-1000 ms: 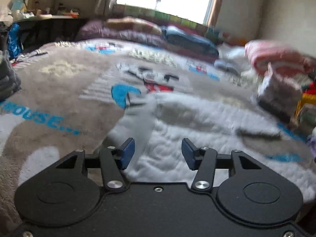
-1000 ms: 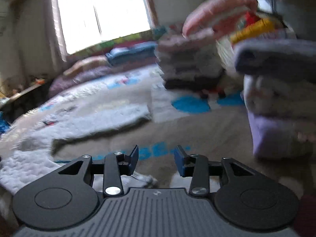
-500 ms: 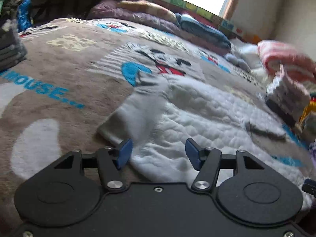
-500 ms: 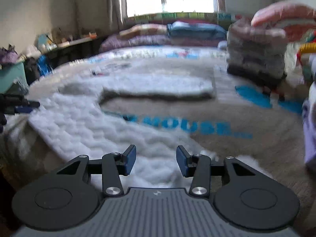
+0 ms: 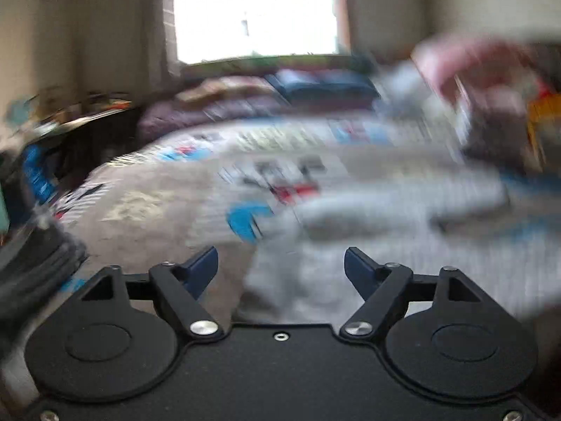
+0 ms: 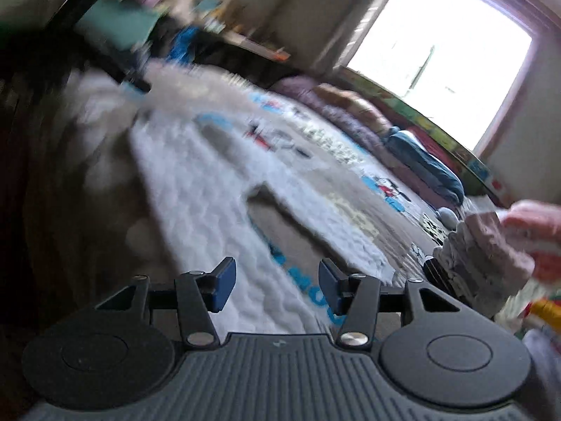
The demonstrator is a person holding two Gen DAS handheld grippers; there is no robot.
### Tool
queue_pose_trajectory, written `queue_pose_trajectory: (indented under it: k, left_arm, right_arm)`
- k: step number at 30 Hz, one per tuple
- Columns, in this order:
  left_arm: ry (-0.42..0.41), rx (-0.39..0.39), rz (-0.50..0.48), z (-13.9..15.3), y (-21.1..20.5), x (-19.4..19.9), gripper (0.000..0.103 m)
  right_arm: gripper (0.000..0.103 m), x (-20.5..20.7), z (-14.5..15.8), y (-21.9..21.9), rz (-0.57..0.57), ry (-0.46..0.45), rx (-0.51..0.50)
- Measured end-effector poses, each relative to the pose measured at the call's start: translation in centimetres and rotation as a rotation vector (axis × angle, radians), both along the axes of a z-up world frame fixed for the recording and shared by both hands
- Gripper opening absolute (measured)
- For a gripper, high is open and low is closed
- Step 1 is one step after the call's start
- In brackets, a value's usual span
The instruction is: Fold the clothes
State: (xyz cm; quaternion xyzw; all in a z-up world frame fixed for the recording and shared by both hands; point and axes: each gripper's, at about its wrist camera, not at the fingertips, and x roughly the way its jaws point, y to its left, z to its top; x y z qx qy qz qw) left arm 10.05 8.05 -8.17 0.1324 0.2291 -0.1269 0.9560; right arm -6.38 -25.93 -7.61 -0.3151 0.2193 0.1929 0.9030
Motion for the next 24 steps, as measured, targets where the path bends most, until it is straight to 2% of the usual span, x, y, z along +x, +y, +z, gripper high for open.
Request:
queue_pose_trajectory:
  k: [3,5,8,16,18,20,21,24]
  left_arm:
    - [-0.003,0.160,-0.056,-1.2,-1.0,-0.5,0.079]
    - [-0.005,0.229,-0.087,-1.8,-1.5,-0.7,0.080]
    - [-0.007,0.334,-0.133,-2.7,-2.1,-1.0,0.087]
    - [0.003,0.579,-0.276,-5.1,-2.3,-1.5,0.087]
    - [0.006,0.606,-0.304,-5.3,-2.0,-1.2,0.086]
    - [0.013,0.624,-0.323,-5.5,-1.7,-0.6,0.076]
    - [0.020,0.630,-0.337,-5.5,-1.6,-0.3,0.068]
    - [0.022,0.658,-0.374,-5.9,-1.6,0.4,0.066]
  right_arm:
    - [0.052,-0.4,-1.5,0.4,0.018,0.039,-0.072]
    - [0.052,-0.5,-2.7,0.5,0.020,0.059,-0.117]
    - [0.051,-0.6,-4.1,0.8,0.015,0.084,-0.162]
    - [0.051,0.3,-5.7,0.8,-0.006,0.134,-0.203]
    - [0.051,0.6,-6.0,0.8,-0.011,0.146,-0.210]
    - [0.051,0.7,-6.4,1.1,-0.005,0.158,-0.223]
    - [0.051,0.8,-6.6,1.2,-0.002,0.164,-0.229]
    - [0.050,1.1,-6.9,1.3,-0.004,0.167,-0.234]
